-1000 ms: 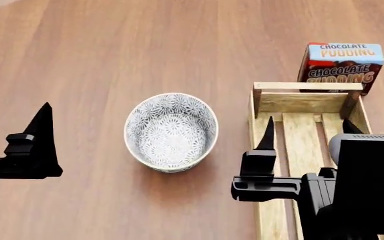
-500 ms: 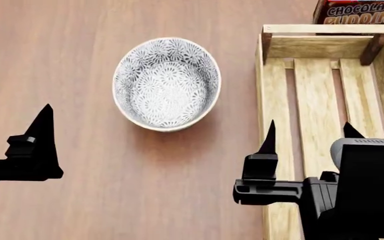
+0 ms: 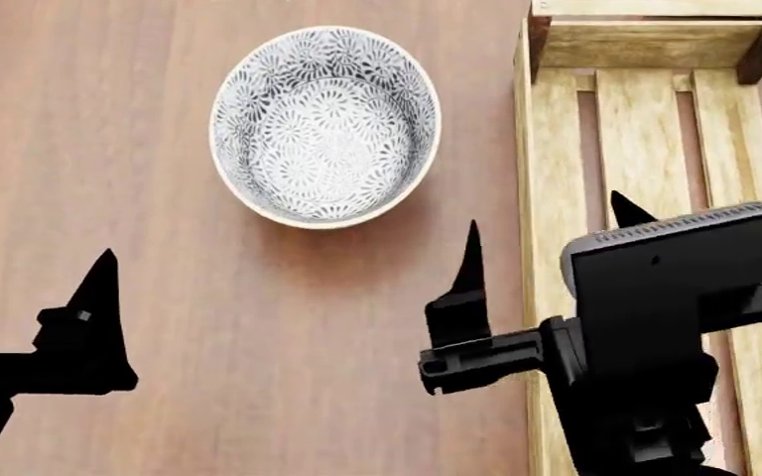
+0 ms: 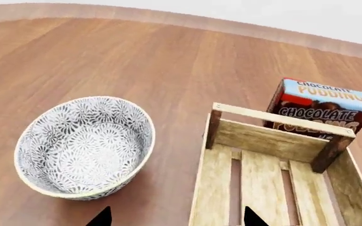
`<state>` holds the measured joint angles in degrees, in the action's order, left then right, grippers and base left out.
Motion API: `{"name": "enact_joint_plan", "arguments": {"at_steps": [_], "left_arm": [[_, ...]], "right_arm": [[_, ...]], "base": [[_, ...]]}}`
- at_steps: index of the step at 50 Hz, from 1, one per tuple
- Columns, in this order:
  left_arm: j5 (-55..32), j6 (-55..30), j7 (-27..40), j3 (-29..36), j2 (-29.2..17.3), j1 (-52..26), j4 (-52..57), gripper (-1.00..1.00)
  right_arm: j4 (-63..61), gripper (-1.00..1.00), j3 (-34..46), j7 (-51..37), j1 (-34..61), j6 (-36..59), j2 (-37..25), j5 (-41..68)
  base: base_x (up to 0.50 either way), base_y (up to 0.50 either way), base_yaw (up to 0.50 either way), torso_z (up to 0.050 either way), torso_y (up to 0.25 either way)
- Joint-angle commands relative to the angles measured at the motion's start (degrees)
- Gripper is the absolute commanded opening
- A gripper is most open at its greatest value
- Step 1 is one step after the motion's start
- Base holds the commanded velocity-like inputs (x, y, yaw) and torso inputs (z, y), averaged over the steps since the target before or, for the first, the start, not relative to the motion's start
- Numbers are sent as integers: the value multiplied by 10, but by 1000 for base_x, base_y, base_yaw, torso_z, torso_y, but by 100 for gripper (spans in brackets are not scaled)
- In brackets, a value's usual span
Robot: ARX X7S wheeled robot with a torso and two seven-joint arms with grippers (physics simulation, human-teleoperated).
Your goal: Pick up the bowl on the left and put it in the tray.
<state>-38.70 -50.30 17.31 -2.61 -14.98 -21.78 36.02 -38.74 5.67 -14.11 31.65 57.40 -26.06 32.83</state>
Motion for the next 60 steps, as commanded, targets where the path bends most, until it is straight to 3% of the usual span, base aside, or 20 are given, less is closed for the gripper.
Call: {"name": "enact_joint_plan", "arguments": {"at_steps": [1,7,28,60], "left_arm": [[41,51,-12,17,-7,57,-32,100],[66,75,-18,30,-17,75,-40,100],[80,95,-15,38,-23,81,-54,100],[70,117,-23,27,-26,94,-86,100]], "right_arm": [[92,100,219,126,122,-83,-77,-126],[155,100,311,163,178,-108,-78,-190],[383,100,464,280,289,-229,-43,-293],[707,100,566,312,366,-436,64,-371]], "base": [[0,0,0,0,0],[0,0,0,0,0],[0,0,0,0,0],[0,0,0,0,0]]}}
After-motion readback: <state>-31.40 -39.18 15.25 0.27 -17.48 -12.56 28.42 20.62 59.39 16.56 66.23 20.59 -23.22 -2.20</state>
